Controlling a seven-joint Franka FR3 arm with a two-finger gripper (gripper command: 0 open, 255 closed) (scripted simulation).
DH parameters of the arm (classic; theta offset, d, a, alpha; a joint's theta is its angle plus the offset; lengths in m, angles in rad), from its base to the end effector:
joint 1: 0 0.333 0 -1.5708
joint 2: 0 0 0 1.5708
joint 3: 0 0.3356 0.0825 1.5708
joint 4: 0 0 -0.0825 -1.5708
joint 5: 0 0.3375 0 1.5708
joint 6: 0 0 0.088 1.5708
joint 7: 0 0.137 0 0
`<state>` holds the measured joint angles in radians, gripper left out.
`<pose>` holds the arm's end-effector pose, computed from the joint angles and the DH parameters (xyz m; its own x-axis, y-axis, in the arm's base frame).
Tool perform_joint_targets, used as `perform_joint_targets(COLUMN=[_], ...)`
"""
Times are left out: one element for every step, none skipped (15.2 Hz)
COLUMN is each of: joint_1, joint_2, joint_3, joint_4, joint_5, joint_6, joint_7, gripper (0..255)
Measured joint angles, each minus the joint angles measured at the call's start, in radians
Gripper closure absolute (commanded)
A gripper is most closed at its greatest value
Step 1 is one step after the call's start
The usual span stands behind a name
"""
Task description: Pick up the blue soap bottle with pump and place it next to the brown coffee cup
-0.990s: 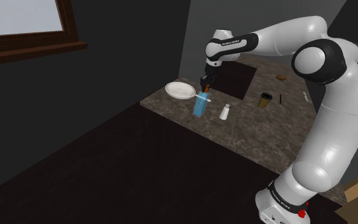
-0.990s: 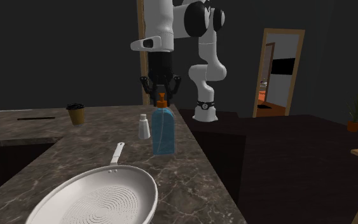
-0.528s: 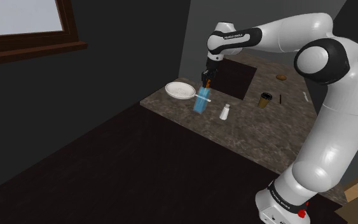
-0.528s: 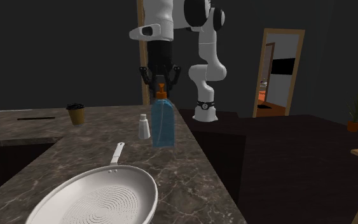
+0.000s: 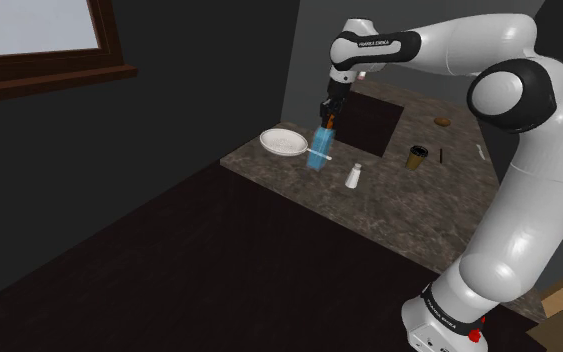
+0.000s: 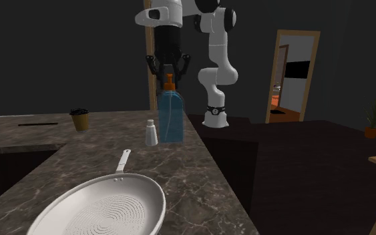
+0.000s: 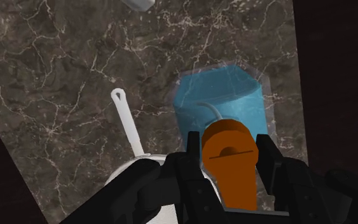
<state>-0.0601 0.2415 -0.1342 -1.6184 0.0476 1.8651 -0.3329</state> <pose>0.5869 -0.1030 0.4866 0.9916 0.1285 0.0115 0.1286 -0.9916 -0.0105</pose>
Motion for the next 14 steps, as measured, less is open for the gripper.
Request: perform_joint_targets(joint_1=[-0.001,0.000,-0.001,-0.001,-0.001,-0.002,-0.003,-0.003,-0.003,-0.003,-0.003,-0.004,-0.004,-0.004], joint_2=[-0.002,-0.002,-0.002,-0.002,-0.004,-0.003,0.000,-0.001,-0.002,-0.002,0.001,0.002,0.002,0.007], joint_3=[0.000,0.000,-0.001,-0.001,-0.001,-0.001,-0.001,-0.002,-0.002,-0.002,-0.002,-0.002,-0.002,-0.002], joint_4=[0.008,0.021,0.032,0.046,0.058,0.076,0.092,0.103,0.118,0.127,0.148,0.160,0.173,0.192], joint_5=[0.000,-0.001,-0.001,-0.001,-0.001,-0.001,-0.001,-0.001,-0.001,-0.001,-0.001,-0.001,-0.001,0.000], joint_6=[-0.010,-0.022,-0.034,-0.048,-0.063,-0.078,-0.092,-0.104,-0.120,-0.130,-0.146,-0.158,-0.170,-0.185], joint_7=[-0.001,0.001,0.000,0.000,0.001,0.001,0.000,0.000,0.001,0.002,0.002,0.001,0.002,0.003], gripper=[255,255,255,255,255,255,255,255,255,255,255,255,255,255])
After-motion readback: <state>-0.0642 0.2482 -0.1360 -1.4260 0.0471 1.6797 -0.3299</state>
